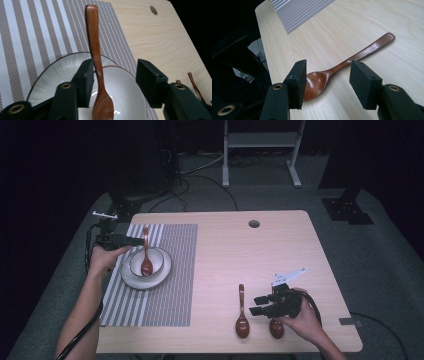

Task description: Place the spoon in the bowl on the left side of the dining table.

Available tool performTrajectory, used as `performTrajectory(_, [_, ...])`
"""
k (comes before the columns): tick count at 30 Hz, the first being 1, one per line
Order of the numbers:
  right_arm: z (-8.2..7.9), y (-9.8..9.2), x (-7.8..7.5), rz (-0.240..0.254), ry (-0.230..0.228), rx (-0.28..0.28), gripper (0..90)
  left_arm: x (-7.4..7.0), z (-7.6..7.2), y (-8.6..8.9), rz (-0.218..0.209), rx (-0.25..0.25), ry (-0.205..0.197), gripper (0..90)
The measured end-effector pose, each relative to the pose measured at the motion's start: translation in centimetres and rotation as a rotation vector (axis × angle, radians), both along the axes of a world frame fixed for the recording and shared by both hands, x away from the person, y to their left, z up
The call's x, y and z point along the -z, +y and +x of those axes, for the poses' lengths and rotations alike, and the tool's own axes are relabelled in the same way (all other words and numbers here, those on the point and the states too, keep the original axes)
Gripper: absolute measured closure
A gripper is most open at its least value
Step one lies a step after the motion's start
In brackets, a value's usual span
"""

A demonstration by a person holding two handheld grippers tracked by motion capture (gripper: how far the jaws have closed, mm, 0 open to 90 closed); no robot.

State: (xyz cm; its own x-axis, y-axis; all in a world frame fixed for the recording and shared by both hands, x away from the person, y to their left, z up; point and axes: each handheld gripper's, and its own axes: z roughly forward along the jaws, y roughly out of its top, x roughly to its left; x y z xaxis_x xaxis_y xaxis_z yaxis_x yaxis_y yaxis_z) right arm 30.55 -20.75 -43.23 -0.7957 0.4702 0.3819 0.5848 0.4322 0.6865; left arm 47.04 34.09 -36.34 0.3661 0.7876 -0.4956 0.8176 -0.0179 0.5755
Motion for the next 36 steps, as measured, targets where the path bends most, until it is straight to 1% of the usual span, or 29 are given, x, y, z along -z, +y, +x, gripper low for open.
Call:
performTrajectory(2, [0.1, 0.0, -0.1, 0.0, -0.005, 0.004, 46.0, -0.1, -0.4, -0.1, 0.006, 0.0, -0.003, 39.1])
performTrajectory(6, [-0.1, -0.1, -0.3, 0.004, -0.017, 0.016, 44.9, -0.6, -1.7, -0.3, 0.021, 0.013, -0.011, 30.1])
performTrajectory(9, [-0.2, -0.2, -0.4, 0.002, -0.022, 0.022, 44.4, -0.9, -2.4, -0.4, 0.025, 0.026, -0.02, 24.8])
performTrajectory(11, [-0.4, -0.3, -0.4, 0.002, -0.023, 0.029, 44.1, -0.9, -2.8, -0.5, 0.017, 0.032, -0.019, 20.0])
performTrajectory(13, [-0.5, -0.5, -0.4, 0.004, -0.028, 0.038, 43.9, -0.9, -3.1, -0.6, 0.022, 0.032, -0.02, 18.6])
performTrajectory(16, [-0.7, -0.6, -0.4, 0.005, -0.029, 0.045, 43.2, -0.9, -3.6, -0.8, 0.007, 0.044, -0.015, 16.9])
performTrajectory(18, [-0.9, -0.8, -0.4, 0.01, -0.033, 0.049, 42.9, -0.9, -4.0, -1.0, -0.002, 0.055, -0.02, 16.8])
performTrajectory(21, [-1.0, -1.0, -0.3, 0.008, -0.033, 0.055, 42.6, -1.0, -4.5, -1.0, 0.004, 0.061, -0.026, 16.8])
performTrajectory(26, [-1.2, -1.4, -0.2, 0.011, -0.026, 0.066, 41.9, -1.1, -5.1, -1.2, 0.009, 0.065, -0.022, 16.8])
performTrajectory(29, [-1.2, -1.7, -0.1, 0.011, -0.025, 0.07, 41.7, -1.1, -5.5, -1.4, 0.009, 0.075, -0.031, 16.8])
performTrajectory(30, [-1.2, -1.8, 0.0, 0.013, -0.024, 0.073, 41.7, -1.1, -5.5, -1.5, 0.016, 0.079, -0.032, 16.8])
performTrajectory(34, [-1.2, -2.2, 0.1, 0.008, -0.02, 0.08, 41.5, -1.0, -5.9, -1.8, 0.022, 0.093, -0.03, 16.8])
performTrajectory(36, [-1.2, -2.4, 0.0, 0.007, -0.022, 0.085, 41.3, -0.9, -6.2, -2.1, 0.019, 0.099, -0.031, 16.8])
